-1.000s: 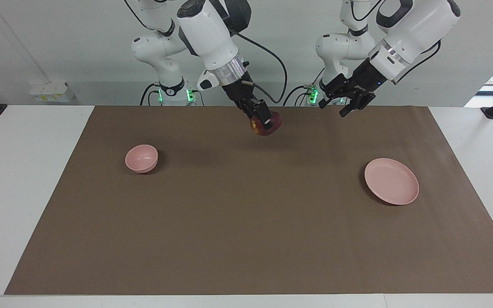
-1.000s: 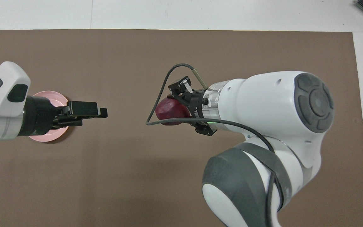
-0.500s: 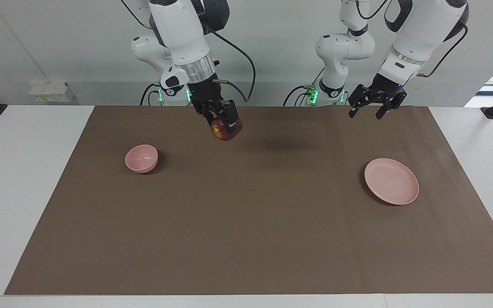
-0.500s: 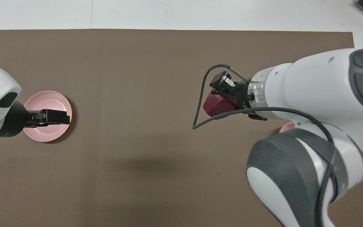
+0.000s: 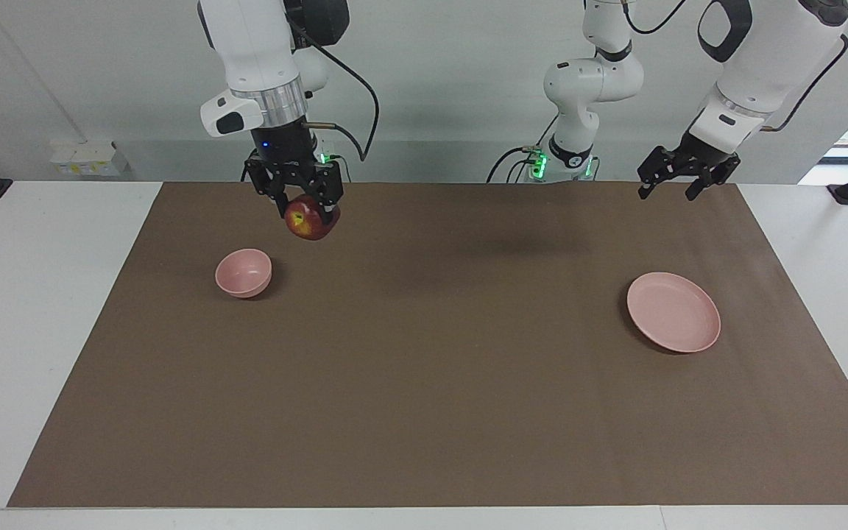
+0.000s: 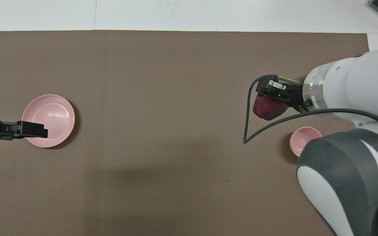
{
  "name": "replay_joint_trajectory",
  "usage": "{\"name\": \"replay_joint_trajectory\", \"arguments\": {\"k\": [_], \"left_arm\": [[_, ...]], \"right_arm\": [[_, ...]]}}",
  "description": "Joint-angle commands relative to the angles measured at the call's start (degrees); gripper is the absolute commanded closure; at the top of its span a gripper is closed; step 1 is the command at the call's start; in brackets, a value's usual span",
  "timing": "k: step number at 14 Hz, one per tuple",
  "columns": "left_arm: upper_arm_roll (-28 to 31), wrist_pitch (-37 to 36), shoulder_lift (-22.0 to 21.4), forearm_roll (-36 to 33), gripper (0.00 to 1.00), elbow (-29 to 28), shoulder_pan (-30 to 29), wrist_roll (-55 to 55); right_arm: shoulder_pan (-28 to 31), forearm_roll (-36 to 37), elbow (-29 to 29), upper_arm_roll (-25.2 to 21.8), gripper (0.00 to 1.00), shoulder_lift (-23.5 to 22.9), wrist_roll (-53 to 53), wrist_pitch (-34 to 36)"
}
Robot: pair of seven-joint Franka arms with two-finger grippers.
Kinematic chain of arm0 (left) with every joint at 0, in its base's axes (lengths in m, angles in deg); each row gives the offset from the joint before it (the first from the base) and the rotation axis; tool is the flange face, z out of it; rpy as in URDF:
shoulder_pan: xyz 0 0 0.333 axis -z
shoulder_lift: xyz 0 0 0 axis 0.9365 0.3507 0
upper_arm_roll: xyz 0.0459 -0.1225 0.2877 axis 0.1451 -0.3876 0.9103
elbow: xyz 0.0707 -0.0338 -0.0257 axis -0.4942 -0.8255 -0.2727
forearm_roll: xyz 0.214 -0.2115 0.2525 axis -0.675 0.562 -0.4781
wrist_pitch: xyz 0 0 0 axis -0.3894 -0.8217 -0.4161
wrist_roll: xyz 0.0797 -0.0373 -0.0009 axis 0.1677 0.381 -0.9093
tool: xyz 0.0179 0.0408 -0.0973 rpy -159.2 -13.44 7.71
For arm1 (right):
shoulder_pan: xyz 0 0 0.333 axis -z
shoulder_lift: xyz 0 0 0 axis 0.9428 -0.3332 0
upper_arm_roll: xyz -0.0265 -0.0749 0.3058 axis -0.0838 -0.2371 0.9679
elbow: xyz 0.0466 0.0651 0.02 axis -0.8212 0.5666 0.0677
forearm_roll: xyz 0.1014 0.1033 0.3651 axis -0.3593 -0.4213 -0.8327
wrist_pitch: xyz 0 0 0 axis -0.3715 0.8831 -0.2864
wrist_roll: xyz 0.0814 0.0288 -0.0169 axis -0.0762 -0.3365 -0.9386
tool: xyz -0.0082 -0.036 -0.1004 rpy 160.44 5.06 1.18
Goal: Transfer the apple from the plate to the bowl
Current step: 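Carry the apple with the right gripper toward the small pink bowl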
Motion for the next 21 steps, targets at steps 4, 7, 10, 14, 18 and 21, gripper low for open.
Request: {"name": "replay_joint_trajectory", "arguments": {"k": [4,7,10,14,18,21], "left_arm": [[-0.5,-10.0,5.1,-3.7,0.00,15.3,-0.7,0.8],[-0.6,-12.0,7.5,-3.8,0.00,20.0,-0.7,0.6],[-0.6,-12.0,7.0,-3.5,0.00,19.3,-0.8,0.6],[-0.6,-10.9,6.4,-2.7,0.00,17.5,-2.2,0.6],[-0.6,-10.8,6.0,-2.7,0.00,16.7,-1.7,0.2],[-0.6,-10.8,6.0,-2.7,0.00,16.7,-1.6,0.5]], "right_arm": [[2.6,9.3,11.4,0.5,1.00,7.2,-3.6,-7.2],[7.8,9.4,18.5,0.5,1.00,10.4,-8.5,-12.6],[9.7,9.4,22.2,0.4,1.00,11.2,-8.8,-14.3],[13.0,9.3,29.6,0.5,1.00,11.4,-8.6,-20.5],[15.4,9.3,36.1,0.5,1.00,10.7,-8.5,-26.4],[16.5,9.3,42.1,0.4,1.00,9.9,-8.2,-31.2]]}}
